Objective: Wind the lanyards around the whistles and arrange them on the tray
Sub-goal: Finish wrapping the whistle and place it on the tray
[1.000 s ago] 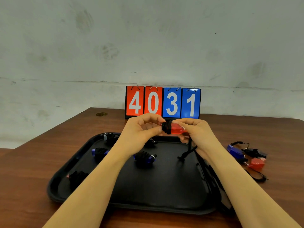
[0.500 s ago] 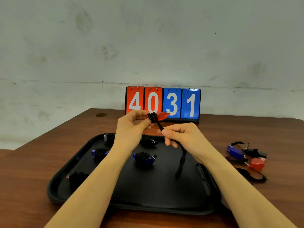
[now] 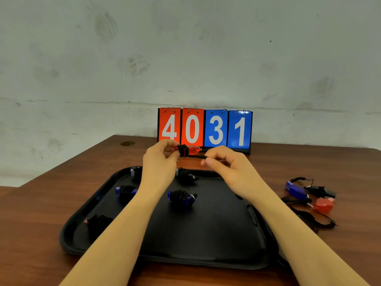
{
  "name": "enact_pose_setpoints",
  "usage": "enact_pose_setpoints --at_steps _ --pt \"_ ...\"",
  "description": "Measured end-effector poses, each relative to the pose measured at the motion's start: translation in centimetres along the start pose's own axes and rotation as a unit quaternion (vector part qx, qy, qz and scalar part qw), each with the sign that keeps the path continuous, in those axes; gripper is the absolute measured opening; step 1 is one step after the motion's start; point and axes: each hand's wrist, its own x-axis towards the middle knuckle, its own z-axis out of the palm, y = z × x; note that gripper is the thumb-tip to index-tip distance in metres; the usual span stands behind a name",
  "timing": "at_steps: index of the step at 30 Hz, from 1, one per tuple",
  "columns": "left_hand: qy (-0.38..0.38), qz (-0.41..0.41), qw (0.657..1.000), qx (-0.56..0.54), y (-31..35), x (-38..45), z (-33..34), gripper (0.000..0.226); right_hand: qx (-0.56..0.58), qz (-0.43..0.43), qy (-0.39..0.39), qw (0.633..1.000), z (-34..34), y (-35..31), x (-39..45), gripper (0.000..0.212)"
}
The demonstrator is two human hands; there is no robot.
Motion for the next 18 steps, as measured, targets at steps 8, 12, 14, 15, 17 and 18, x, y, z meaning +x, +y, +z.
enact_pose_setpoints --at_steps 8,12,14,15,17,18 --pt "-0.061 0.05 0.995 0.066 0.2 -0.4 0.3 0.021 -0.197 -0.083 0.059 0.975 0.6 0.7 -0.2 0.018" --pt "-0.094 0.085 0.99 0.064 0.5 -0.7 0.3 0.022 -0.174 -0.088 0.109 0.975 0.5 0.8 -0.1 0.02" --pt "-0.115 0.093 0.987 0.061 0.7 -0.9 0.3 0.023 -0.124 -0.07 0.144 0.979 0.5 0.9 0.0 0.019" --pt "-0.127 0.095 0.986 0.061 0.8 -1.0 0.3 0.024 -0.103 -0.058 0.157 0.981 0.4 0.9 0.0 0.018" --pt "-0.152 0.095 0.982 0.06 1.0 -1.1 0.3 0.024 -0.081 -0.033 0.17 0.982 0.4 1.0 0.0 0.015" --pt "-0.164 0.093 0.98 0.059 1.0 -1.2 0.3 0.023 -0.072 -0.023 0.172 0.982 0.3 1.1 0.1 0.015"
